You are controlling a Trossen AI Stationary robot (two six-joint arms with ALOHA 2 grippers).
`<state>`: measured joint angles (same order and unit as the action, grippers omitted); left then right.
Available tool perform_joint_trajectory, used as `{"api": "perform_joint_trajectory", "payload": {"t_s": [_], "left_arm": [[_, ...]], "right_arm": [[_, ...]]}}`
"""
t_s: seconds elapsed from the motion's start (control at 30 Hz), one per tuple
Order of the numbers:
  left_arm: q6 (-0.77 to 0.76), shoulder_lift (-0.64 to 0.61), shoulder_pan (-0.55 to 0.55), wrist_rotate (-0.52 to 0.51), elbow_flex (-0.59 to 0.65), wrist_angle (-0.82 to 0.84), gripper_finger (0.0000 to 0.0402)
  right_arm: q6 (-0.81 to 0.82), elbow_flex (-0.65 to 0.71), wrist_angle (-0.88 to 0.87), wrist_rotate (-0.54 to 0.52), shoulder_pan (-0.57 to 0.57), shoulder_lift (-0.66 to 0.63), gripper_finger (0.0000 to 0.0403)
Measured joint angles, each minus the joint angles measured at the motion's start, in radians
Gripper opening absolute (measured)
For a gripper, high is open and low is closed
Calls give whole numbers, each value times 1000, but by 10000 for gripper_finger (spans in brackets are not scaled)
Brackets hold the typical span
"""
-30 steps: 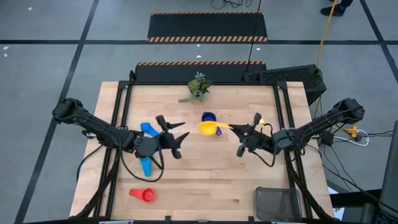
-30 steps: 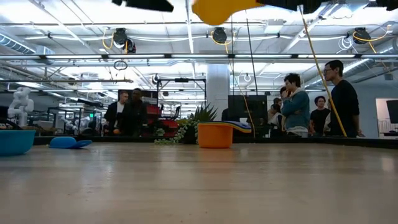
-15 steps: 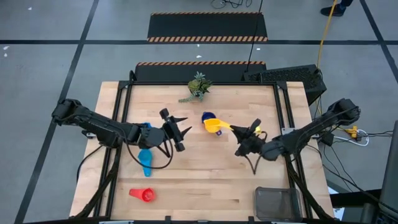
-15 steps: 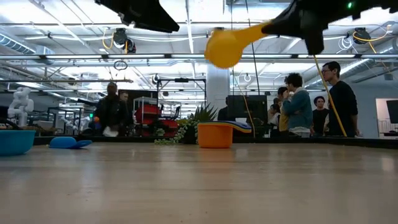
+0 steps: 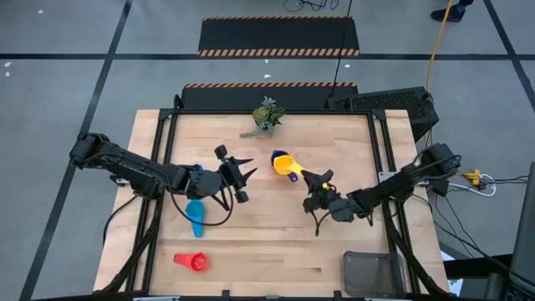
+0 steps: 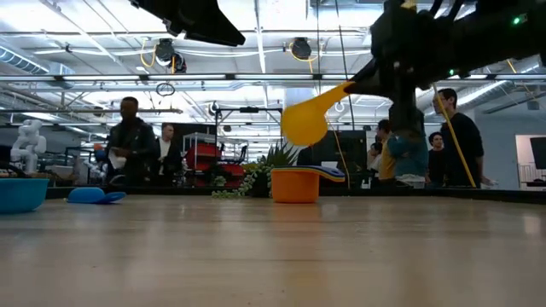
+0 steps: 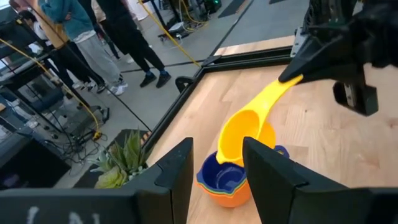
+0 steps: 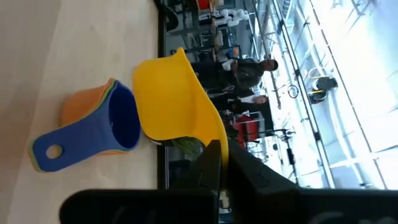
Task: Nest measuring cups in basket
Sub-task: Stack the yellow measuring cups on top of the violet measuring cups
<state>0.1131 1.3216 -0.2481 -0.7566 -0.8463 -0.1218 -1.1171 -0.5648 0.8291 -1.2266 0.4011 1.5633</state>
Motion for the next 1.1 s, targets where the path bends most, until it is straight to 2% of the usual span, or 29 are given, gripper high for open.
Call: {"api": "perform_joint_trajectory", "payload": {"t_s": [0.2, 0.4, 0.6, 1.1], "left_arm": [[1, 0, 0, 0, 0, 0, 141], [1, 0, 0, 0, 0, 0, 140], [5, 0, 0, 0, 0, 0, 140], [7, 0, 0, 0, 0, 8, 140]], "right_arm": [[-52, 0, 91, 0, -41, 87, 0], [-55, 0, 140, 29, -79, 117, 0], [-17, 0, 138, 103, -120, 118, 0], [30, 0, 94, 132, -159, 117, 0]]}}
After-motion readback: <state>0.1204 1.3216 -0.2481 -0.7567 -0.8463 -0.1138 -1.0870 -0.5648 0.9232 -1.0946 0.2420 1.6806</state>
